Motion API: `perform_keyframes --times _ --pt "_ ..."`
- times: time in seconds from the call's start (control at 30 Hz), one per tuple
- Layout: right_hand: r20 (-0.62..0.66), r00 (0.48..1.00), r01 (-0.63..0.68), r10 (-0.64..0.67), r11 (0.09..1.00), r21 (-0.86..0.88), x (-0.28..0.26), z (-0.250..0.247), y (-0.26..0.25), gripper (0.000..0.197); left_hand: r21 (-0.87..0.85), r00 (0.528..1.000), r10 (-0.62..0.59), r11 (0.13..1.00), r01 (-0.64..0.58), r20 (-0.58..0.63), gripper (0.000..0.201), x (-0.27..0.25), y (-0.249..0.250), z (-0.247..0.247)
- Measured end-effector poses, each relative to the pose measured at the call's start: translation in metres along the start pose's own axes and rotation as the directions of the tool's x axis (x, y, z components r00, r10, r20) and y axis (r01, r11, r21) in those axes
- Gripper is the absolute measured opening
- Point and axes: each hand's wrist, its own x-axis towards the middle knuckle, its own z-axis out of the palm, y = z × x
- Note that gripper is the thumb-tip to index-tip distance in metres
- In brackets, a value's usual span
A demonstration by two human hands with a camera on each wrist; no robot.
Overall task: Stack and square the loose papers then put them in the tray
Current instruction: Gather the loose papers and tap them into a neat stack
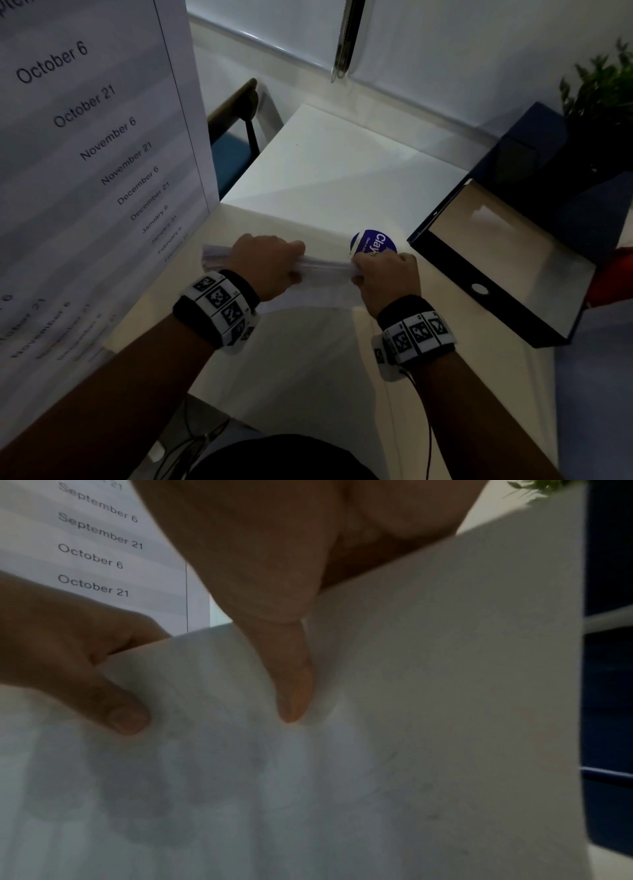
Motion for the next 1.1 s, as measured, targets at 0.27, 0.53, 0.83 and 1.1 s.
perform_keyframes --times 0.27,0.53,0.83,1.1 --pt "-0.454 0.878 -0.050 0.154 0.971 0.232 -0.009 -0.004 0.015 0.091 -0.403 0.974 -0.208 0.902 0.156 -0.088 0.013 -0.007 -0.034 0.003" --pt "0.163 0.959 -0.222 0.234 0.255 0.941 -0.009 0.004 -0.005 0.127 -0.996 0.860 -0.504 -0.076 0.046 0.078 0.036 -0.038 -0.060 0.033" --pt "-0.032 0.980 -0.069 0.196 0.486 0.871 -0.006 -0.018 -0.009 0.008 -0.963 0.887 -0.407 -0.234 0.130 0.219 0.080 -0.031 -0.029 0.056" --pt "-0.160 0.987 0.096 -0.021 0.872 0.481 -0.011 -0.028 0.017 0.019 -0.836 0.864 -0.352 0.533 -0.130 -0.359 0.111 -0.022 -0.056 -0.015"
